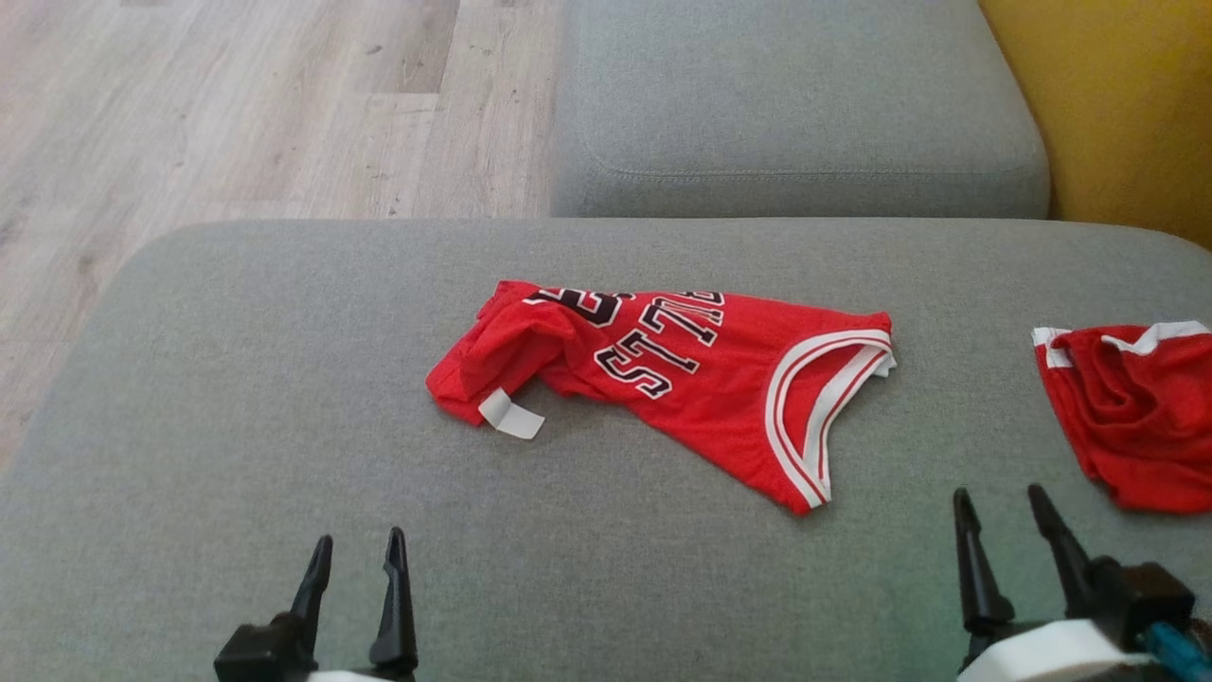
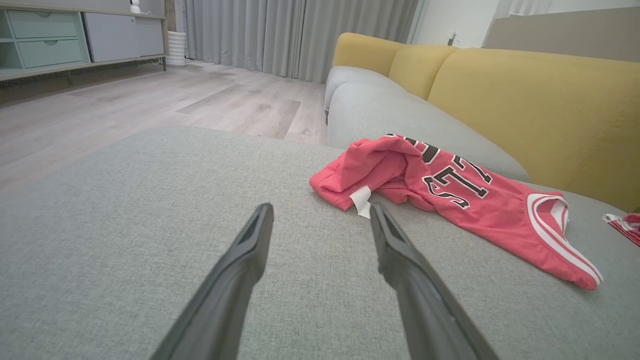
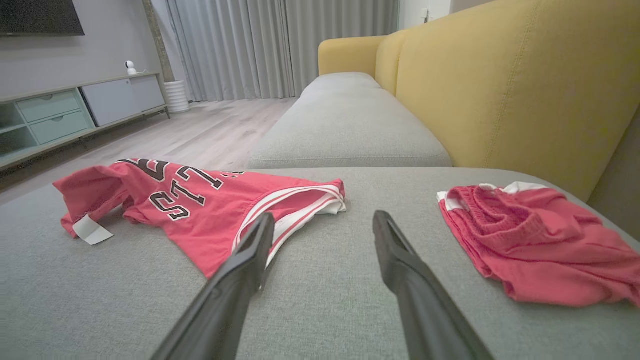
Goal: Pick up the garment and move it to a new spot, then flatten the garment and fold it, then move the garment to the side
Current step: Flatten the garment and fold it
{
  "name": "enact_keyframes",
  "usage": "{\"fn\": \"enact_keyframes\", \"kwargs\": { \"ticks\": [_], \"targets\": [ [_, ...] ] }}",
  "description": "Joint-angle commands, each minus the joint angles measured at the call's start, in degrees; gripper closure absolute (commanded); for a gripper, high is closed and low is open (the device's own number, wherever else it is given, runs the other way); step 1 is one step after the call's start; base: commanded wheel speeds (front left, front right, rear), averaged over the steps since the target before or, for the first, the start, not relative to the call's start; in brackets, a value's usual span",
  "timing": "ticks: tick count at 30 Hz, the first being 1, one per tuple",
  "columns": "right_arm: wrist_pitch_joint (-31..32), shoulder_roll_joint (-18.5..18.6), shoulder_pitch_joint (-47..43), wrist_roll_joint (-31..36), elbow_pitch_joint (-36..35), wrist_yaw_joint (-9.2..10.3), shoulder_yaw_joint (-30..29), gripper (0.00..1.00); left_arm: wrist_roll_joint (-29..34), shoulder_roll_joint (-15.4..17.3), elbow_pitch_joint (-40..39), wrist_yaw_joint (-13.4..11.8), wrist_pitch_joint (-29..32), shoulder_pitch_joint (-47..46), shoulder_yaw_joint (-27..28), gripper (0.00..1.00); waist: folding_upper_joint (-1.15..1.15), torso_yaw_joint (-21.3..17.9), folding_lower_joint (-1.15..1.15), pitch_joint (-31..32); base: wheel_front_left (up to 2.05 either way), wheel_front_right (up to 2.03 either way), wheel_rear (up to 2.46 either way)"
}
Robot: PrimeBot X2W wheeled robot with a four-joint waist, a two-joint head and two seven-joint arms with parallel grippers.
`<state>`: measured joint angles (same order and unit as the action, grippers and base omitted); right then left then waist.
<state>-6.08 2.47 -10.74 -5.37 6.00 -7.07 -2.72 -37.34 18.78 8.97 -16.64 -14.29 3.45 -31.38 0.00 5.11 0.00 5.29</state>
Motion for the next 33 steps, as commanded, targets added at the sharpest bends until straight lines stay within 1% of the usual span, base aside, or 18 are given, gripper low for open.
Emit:
{"fn": "enact_keyframes", "kwargs": {
  "ticks": [1,8,26,30,33],
  "targets": [
    [-0.95,0.41,1.31,-0.44,-1.54,-0.42,1.75,0.0,0.36,0.58,-1.88,-0.15,-0.7,-2.03,2.69,0.0,0.0,-0.06,0.0,0.09,0.0,0.0,0.0],
    [-1.85,0.41,1.37,-0.97,0.08,-0.42,3.18,0.0,0.47,0.59,-2.21,-0.21,-0.7,-1.36,3.31,0.0,0.0,-0.27,0.0,0.02,0.0,0.0,0.0],
    [-1.71,0.41,2.52,0.3,0.81,-0.42,2.84,0.0,0.82,-0.11,-2.49,0.1,-0.69,-2.2,2.52,0.0,0.0,1.05,0.0,-1.3,0.0,0.0,0.0],
    [-0.94,0.41,3.84,2.52,0.89,-0.42,4.23,0.0,1.11,-0.23,-2.5,0.07,-0.63,-2.55,2.11,0.0,0.0,1.93,0.0,-2.53,0.0,0.0,0.0],
    [0.38,0.41,5.73,7.33,2.14,-0.42,6.46,0.0,1.26,-0.55,-2.44,0.06,-0.59,-2.99,1.82,0.0,0.0,2.91,0.0,-3.91,0.0,0.0,0.0]
  ]
}}
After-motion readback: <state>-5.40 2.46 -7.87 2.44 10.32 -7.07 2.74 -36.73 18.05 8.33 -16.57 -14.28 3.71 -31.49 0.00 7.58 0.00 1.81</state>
